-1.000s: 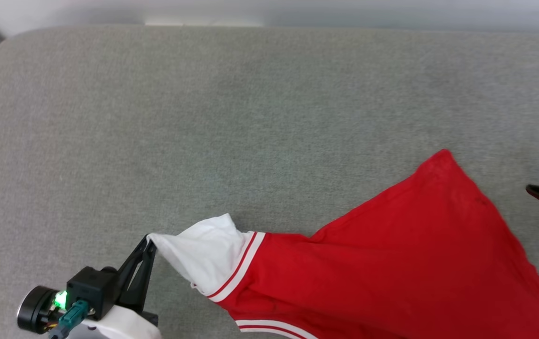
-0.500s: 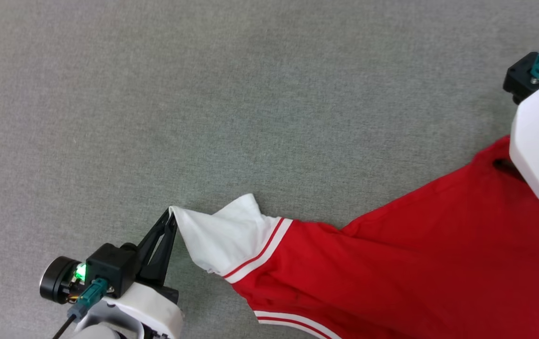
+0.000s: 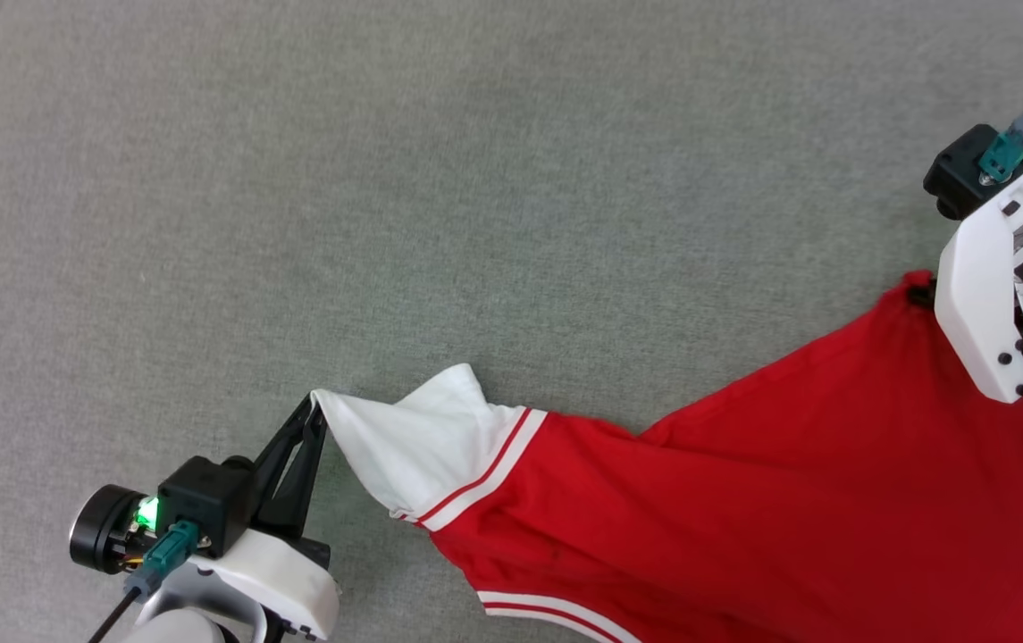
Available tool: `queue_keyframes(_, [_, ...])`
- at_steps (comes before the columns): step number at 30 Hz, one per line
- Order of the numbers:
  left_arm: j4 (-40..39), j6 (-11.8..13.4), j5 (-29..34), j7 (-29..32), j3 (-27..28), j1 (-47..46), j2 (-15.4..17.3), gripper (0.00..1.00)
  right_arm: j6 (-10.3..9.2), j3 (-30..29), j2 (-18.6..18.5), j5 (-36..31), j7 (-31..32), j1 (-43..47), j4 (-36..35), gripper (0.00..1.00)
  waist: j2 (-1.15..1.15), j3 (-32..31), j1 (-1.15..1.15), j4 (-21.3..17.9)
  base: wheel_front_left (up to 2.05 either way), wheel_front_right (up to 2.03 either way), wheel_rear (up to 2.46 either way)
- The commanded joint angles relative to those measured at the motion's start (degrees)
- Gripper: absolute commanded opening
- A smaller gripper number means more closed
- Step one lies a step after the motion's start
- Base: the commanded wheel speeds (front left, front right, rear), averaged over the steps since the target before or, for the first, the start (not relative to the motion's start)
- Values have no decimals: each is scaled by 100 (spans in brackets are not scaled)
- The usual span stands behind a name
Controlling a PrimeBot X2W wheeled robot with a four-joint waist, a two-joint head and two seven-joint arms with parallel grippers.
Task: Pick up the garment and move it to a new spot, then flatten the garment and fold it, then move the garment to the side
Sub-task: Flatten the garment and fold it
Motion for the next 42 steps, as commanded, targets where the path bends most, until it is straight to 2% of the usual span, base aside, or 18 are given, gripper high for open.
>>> queue_keyframes(1, [-23, -24, -15, -31, 48, -6, 16, 0, -1, 45, 4, 58, -213, 42, -15, 0, 0, -262, -1, -148, 0, 0, 0])
queue_keyframes(10, [-187, -131, 90, 208, 209, -526, 305, 0, -2, 14, -222, 6, -1635, -163, -235, 0, 0, -1027, -1, -522, 0, 0, 0])
queue_keyframes(15, [-253, -221, 80, 392, 429, -1091, 416, 0, -2, -294, -101, -7, -2174, -307, -273, 0, 0, -1239, -1, -784, 0, 0, 0])
queue_keyframes(20, [-126, -498, 180, 672, 585, -1967, 520, 0, -2, -651, 59, -205, -2485, -574, -209, 0, 0, -1200, -1, -982, 0, 0, 0])
queue_keyframes(24, [138, -823, 362, 914, 655, -2945, 496, 0, -2, -952, 212, -447, -2548, -920, -136, 0, 0, -986, -1, -1058, 0, 0, 0])
queue_keyframes(31, [779, -1397, 595, 1258, 736, -4823, 163, 0, -2, -1507, 502, -995, -2488, -1924, 126, 0, 0, -457, -1, -1090, 0, 0, 0])
queue_keyframes(33, [922, -1465, 605, 1274, 743, -5089, 60, 0, -2, -1552, 518, -1091, -2457, -2087, 175, 0, 0, -385, -1, -1071, 0, 0, 0])
queue_keyframes(41, [2129, -2006, 801, 1362, 775, -7127, -508, 0, -2, -1805, 853, -1665, -2289, -3504, 673, 0, 0, 172, -1, -1024, 0, 0, 0])
queue_keyframes(42, [2553, -2149, 860, 1342, 830, -7855, -700, 0, -2, -1841, 1001, -1868, -2304, -4034, 911, 0, 0, 366, -1, -1013, 0, 0, 0])
